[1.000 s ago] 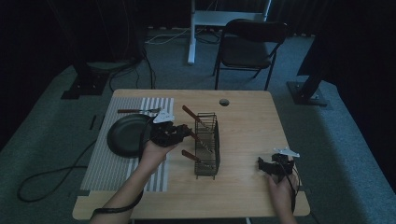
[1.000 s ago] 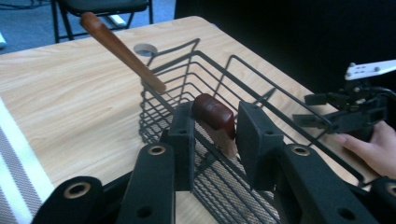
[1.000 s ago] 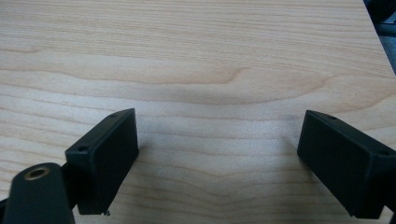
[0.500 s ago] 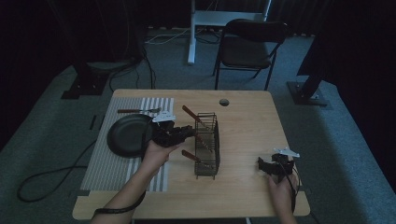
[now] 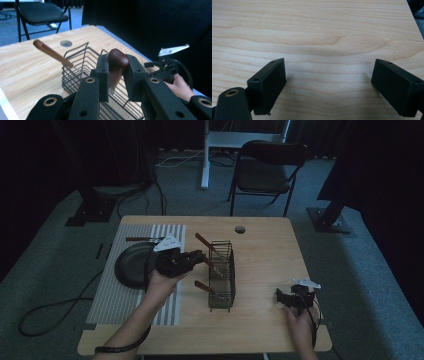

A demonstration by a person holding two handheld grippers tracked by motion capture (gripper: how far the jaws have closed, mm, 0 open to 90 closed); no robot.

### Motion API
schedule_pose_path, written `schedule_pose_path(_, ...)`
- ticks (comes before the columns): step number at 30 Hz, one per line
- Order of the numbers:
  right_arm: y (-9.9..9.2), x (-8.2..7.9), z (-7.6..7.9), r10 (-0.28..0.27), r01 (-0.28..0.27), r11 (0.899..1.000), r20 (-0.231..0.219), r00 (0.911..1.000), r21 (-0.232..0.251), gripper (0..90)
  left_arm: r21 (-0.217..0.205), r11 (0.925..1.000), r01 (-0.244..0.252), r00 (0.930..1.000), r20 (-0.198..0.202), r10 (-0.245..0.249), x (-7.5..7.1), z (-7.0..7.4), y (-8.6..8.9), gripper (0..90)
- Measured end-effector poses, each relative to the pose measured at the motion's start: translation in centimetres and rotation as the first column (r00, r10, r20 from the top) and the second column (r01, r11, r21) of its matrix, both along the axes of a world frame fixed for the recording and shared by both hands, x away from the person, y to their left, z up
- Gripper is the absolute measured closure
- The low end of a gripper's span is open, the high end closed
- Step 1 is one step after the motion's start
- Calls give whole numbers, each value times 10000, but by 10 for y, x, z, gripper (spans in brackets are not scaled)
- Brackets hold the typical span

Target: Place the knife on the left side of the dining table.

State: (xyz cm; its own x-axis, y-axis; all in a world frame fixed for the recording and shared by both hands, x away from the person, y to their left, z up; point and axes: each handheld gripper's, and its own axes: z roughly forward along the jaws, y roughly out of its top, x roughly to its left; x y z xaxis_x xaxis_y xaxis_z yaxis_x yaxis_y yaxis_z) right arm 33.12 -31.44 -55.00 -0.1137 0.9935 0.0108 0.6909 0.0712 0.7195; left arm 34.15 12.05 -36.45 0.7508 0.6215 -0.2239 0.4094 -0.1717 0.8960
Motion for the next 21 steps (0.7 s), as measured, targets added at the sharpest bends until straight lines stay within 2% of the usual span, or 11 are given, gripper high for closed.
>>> schedule_pose_path(2,0,0,0,-1,1,10000,0,10000,-3,114,-48,10000,12,10000,27,-12,-1,3,1,761)
schedule_pose_path(3,0,0,0,-1,1,10000,-1,10000,1,114,-113,9999,61,9999,159,-59,-5,10,5,760)
schedule_pose_path(6,0,0,0,0,0,10000,-1,10000,2,114,-152,9998,121,9993,360,-116,-11,20,10,761)
schedule_pose_path(8,0,0,0,4,-4,10000,3,10000,-2,114,-150,9998,130,9991,402,-123,-12,22,11,761)
schedule_pose_path(10,0,0,0,-5,5,10000,8,10000,1,114,-292,9995,123,9981,607,-105,-19,31,19,761)
schedule_pose_path(16,0,0,0,2,-2,10000,-3,10000,5,114,-551,9983,164,9961,870,-115,-28,44,30,762)
schedule_pose_path(18,0,0,0,-12,12,10000,3,10000,15,114,-705,9974,174,9938,1104,-96,-33,54,39,763)
schedule_pose_path(19,0,0,0,-7,7,10000,-9,10000,9,114,-751,9970,178,9932,1158,-90,-35,57,42,766)
schedule_pose_path(20,0,0,0,-7,7,10000,-9,10000,9,114,-751,9970,178,9932,1158,-90,-35,57,42,823)
schedule_pose_path(21,0,0,0,-3,4,10000,-6,10000,8,114,-947,9954,147,9922,1247,-28,-38,64,51,822)
